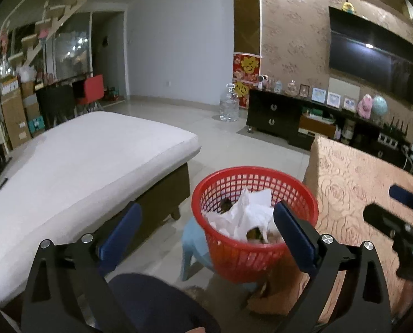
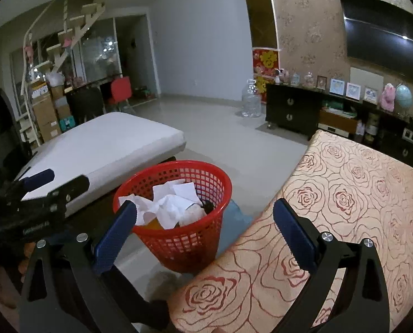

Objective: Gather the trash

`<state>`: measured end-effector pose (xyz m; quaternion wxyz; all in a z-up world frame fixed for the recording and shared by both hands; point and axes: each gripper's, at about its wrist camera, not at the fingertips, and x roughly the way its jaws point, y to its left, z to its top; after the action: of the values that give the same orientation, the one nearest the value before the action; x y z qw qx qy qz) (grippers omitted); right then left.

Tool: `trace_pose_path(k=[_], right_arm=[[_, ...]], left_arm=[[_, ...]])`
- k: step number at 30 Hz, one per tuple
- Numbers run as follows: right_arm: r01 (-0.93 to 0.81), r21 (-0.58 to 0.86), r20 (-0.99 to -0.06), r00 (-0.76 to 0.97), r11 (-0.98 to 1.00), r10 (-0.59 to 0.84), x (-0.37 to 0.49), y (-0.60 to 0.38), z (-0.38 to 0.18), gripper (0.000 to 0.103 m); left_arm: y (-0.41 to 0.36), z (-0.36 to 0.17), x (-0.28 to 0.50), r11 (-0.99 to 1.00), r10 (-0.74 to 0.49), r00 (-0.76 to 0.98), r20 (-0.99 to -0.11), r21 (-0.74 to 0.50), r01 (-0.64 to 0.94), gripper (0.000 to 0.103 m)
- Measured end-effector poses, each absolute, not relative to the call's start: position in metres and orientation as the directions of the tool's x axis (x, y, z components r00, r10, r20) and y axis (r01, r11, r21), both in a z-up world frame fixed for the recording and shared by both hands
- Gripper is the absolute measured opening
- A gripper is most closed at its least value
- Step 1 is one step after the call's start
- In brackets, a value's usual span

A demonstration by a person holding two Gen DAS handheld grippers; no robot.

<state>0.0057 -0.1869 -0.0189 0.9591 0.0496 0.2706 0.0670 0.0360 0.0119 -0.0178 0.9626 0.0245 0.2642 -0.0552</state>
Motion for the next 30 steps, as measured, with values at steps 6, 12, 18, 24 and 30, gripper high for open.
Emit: trace_pose_path(k=[6,12,18,24,30], right_arm=[[-0.09,0.112,-0.494,0.859,0.99,0.134,-0.005,-0.185,-0.013,0.096],[-0.099,0.109,-0.49,0.86,0.989,0.14,-0.014,-0.179,-0.012,0.096],[-0.107,0.116,-0.494,0.857,0.987,0.151,-0.017,-0.179,-0.013,0.096],[-0.107,0.122,-0.496,0.855,0.987,0.154,-0.018,-0.18,-0.013,0.096],[-0.113,0.121,-0.499,0.852,0.986,0.159,-0.018,-0.177,-0.014,0.096]], left_arm=[[0.016,-0.016,0.011,0.995,-0.063,0.857,-0.511,0.033,0.093,0.094],[0.015,-0.016,0.003,0.996,-0.056,0.861,-0.506,0.034,0.084,0.094],[0.008,-0.017,-0.004,0.995,-0.064,0.853,-0.517,0.031,0.094,0.094],[0.006,-0.016,-0.004,0.995,-0.061,0.85,-0.523,0.035,0.093,0.094],[0.006,-0.017,-0.003,0.995,-0.06,0.849,-0.524,0.032,0.089,0.094]])
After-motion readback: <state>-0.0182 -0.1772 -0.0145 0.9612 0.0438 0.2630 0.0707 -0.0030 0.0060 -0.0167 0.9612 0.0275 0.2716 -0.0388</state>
